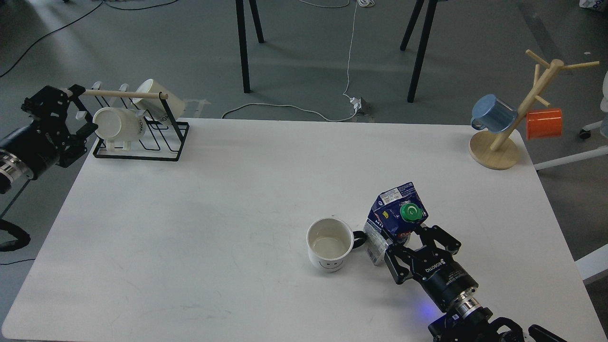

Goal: Place cup and milk with both arms
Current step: 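Release the carton next to the mug and retract the right arm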

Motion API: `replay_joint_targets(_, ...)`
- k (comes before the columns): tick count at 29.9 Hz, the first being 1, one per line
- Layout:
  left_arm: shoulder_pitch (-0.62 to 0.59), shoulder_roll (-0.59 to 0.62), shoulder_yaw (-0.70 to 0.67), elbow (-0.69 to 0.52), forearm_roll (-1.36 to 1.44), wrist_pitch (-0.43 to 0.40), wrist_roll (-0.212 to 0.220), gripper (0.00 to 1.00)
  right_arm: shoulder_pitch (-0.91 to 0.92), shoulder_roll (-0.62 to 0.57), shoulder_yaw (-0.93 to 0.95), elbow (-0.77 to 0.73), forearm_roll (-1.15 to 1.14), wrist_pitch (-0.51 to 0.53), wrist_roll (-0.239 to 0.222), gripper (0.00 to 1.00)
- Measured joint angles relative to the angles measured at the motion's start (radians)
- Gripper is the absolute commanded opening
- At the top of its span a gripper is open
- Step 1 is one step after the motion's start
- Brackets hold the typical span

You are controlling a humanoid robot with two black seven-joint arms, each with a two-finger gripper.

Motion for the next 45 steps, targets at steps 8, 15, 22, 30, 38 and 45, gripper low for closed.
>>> replay_joint_targets(8, 0.0, 0.003, 0.0, 0.001, 0.0, 0.0, 0.0, 0.98, -0.031, -0.026, 0.002, 0.003, 0.0, 0.0, -0.002, 0.99)
replay_joint_targets(15, 0.002, -0.001, 0.0, 0.017, 0.0, 0.0, 0.0, 0.98, -0.082, -0.107, 0.014, 0.079, 0.0, 0.0, -0.002, 0.99)
replay_joint_targets(22, 0.003, -0.003, 0.0, 0.033, 0.0, 0.0, 0.0, 0.98, -0.154, -0.256, 0.019, 0.132, 0.0, 0.0, -0.003, 0.99)
replay_joint_targets(30, 0.003, -0.002, -0.004, 0.043, -0.007, 0.0, 0.0, 0.98, -0.178, -0.442, 0.14, 0.072, 0.01, 0.0, 0.0, 0.99)
replay_joint_targets(38, 0.02, 0.007, -0.01, 0.056, -0.041, 0.0, 0.0, 0.98, 0.001, -0.459, 0.364, -0.089, 0.008, 0.0, -0.009, 0.99)
replay_joint_targets(45, 0.038, 0.038, -0.011, 0.069, -0.111, 0.0, 0.0, 0.98, 0.373, -0.451, 0.209, -0.304, -0.009, 0.0, -0.012, 0.99)
